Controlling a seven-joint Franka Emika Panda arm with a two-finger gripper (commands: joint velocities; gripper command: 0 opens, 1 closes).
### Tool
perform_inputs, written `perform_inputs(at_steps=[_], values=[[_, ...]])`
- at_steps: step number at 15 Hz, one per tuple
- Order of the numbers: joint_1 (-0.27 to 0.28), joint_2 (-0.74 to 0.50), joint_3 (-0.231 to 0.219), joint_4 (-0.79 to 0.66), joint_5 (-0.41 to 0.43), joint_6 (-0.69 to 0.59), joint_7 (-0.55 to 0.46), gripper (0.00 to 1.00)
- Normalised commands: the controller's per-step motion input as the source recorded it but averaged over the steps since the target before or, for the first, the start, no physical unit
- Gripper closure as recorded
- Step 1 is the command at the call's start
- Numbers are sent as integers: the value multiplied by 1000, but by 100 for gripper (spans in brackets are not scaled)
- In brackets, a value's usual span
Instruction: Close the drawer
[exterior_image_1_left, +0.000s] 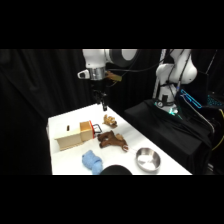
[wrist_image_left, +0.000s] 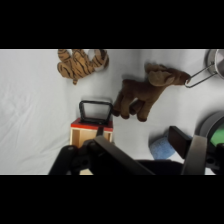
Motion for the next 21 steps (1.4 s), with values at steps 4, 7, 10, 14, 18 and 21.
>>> perform_inputs(at_steps=[4, 7, 10, 14, 18, 21], values=[[-43, -4, -4, -8, -36, 47, 42, 0], [-94, -48, -55, -39, -32, 99, 24, 0], [-106, -67, -64, -87, 6, 167, -21, 0], [-88, -63, -44, -187, 41, 362, -45, 0], [-65, -1, -22, -208, 99, 433, -78, 0], [-59, 67, -4, -170, 192, 412, -178, 0]])
